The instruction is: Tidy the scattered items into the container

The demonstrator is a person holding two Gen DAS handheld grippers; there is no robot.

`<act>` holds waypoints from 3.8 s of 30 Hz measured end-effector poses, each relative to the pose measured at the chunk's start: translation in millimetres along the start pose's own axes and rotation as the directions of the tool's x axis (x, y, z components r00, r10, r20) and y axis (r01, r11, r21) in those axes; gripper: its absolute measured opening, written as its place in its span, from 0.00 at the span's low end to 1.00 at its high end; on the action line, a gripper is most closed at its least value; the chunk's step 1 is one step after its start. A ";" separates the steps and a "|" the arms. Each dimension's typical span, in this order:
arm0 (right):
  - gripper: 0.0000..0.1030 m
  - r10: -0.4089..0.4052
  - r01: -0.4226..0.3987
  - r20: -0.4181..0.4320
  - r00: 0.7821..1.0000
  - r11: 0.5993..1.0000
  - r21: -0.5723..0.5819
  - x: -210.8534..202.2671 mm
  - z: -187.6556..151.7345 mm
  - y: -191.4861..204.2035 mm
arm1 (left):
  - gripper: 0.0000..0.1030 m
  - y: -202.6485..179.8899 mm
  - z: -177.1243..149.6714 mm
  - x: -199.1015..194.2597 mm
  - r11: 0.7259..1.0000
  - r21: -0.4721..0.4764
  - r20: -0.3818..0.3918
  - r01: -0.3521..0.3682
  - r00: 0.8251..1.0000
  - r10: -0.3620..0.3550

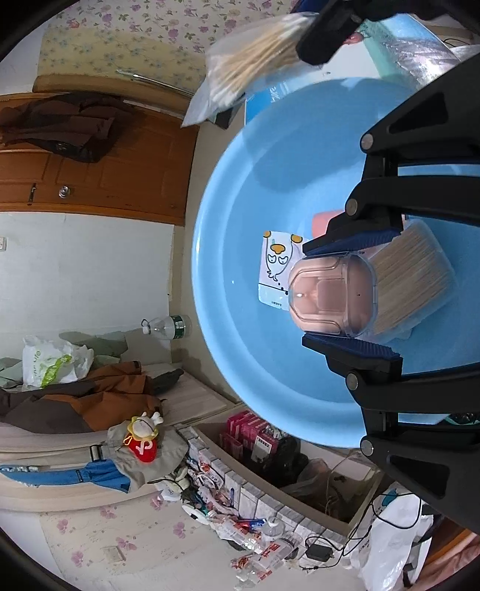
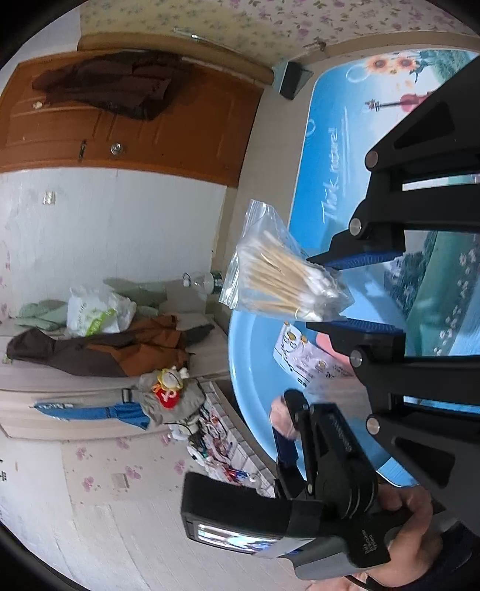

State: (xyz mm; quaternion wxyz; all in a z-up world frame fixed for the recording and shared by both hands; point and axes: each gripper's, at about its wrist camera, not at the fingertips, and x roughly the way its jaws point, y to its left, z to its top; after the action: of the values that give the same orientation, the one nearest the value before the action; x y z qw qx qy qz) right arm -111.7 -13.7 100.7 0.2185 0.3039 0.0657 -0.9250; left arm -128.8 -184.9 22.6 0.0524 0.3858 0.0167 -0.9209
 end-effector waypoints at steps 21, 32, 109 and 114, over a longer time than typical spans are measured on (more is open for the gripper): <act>0.25 0.013 -0.014 -0.062 0.998 1.000 -0.016 41.2 -7.5 13.7 | 0.45 3.4 -10.6 6.4 0.999 -0.032 -0.010 0.002 1.000 -0.002; 0.25 0.015 -0.017 -0.077 0.997 0.999 -0.027 41.9 -12.6 16.1 | 0.50 5.2 -17.8 -7.1 0.999 -0.032 0.027 0.011 1.000 -0.010; 0.78 0.009 -0.012 -0.144 0.990 1.000 -0.022 25.0 -10.0 14.4 | 1.00 34.0 -38.4 -85.0 0.994 -0.077 0.137 -0.081 0.986 0.091; 0.78 0.008 -0.010 -0.097 0.995 1.000 -0.018 -0.2 -14.8 3.0 | 1.00 21.3 -42.0 -97.1 0.995 -0.066 0.142 -0.077 0.986 0.086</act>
State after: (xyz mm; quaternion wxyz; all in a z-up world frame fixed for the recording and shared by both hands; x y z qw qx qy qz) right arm -102.3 -12.5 88.9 0.2223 0.3468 0.0835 -0.9074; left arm -29.1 -194.9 62.5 0.1029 0.3164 0.0250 -0.9427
